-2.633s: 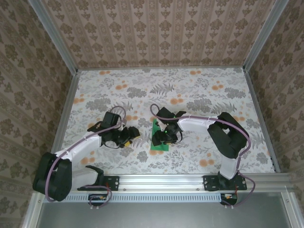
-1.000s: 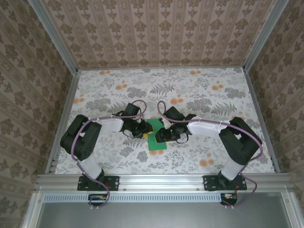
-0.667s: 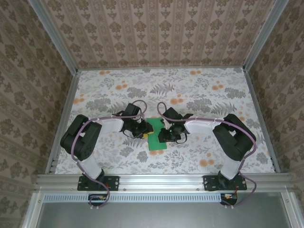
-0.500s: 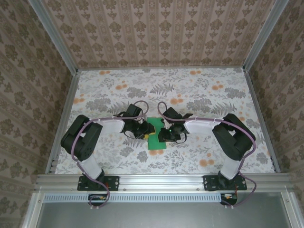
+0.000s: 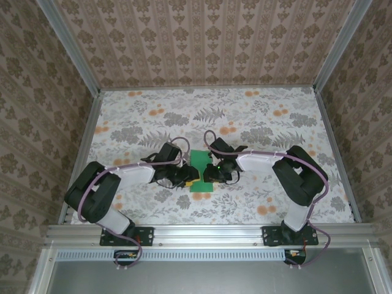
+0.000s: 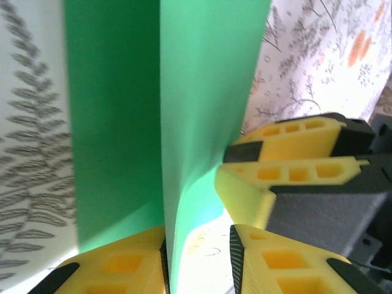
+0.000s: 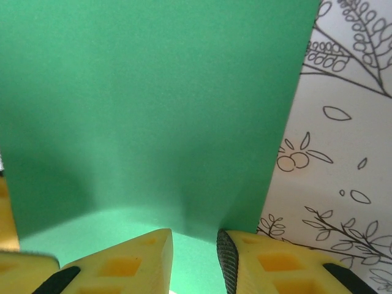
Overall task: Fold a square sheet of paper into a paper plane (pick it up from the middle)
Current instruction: Fold the triangle a second time at the center of the table.
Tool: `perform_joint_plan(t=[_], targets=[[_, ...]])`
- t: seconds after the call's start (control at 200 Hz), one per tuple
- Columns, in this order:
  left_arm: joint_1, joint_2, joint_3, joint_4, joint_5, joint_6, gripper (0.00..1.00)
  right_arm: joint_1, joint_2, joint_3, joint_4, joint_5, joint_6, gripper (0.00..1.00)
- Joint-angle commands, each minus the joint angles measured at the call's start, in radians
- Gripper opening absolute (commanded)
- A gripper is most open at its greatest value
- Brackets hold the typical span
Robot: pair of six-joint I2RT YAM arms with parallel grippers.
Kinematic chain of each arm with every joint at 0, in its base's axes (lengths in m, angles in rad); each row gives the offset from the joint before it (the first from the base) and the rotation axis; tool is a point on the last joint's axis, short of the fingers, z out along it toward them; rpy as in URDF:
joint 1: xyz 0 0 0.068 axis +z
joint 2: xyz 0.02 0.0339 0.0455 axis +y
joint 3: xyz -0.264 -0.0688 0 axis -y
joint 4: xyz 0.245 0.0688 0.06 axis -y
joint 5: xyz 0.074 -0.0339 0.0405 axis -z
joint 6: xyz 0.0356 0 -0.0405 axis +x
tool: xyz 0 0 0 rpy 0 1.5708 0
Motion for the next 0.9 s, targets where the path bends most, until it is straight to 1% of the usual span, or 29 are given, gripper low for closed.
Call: perform_joint_plan(t=[0.0, 0.1, 0.195, 0.39, 0.51, 0.65, 0.695, 0.78, 0.895], targets=[[-0.014, -0.021, -0.022, 0.093, 0.053, -0.053, 0.32, -0.002, 0.068, -0.017, -0.08, 0.072, 0.023, 0.31], [-0.012, -0.024, -0.016, 0.143, 0.061, -0.073, 0.31, -0.004, 0.06, -0.019, -0.081, 0.067, 0.028, 0.3], [-0.012, -0.016, 0.001, 0.156, 0.059, -0.081, 0.31, -0.007, 0.049, -0.019, -0.08, 0.054, 0.023, 0.28], [-0.01, 0.014, 0.012, 0.19, 0.051, -0.105, 0.33, -0.024, 0.018, -0.027, -0.067, 0.017, 0.014, 0.28], [-0.008, 0.029, 0.013, 0.193, 0.042, -0.112, 0.35, -0.038, -0.028, -0.042, -0.04, -0.014, 0.016, 0.31], [-0.001, 0.042, 0.015, 0.202, 0.032, -0.127, 0.39, -0.051, -0.078, -0.06, -0.018, -0.038, 0.022, 0.38], [0.0, 0.047, 0.016, 0.209, 0.032, -0.133, 0.4, -0.055, -0.086, -0.064, -0.02, -0.041, 0.023, 0.39], [0.0, 0.053, 0.021, 0.221, 0.032, -0.146, 0.4, -0.061, -0.09, -0.074, -0.02, -0.046, 0.022, 0.38], [0.0, 0.052, 0.023, 0.222, 0.035, -0.152, 0.4, -0.065, -0.089, -0.076, -0.027, -0.045, 0.014, 0.33]])
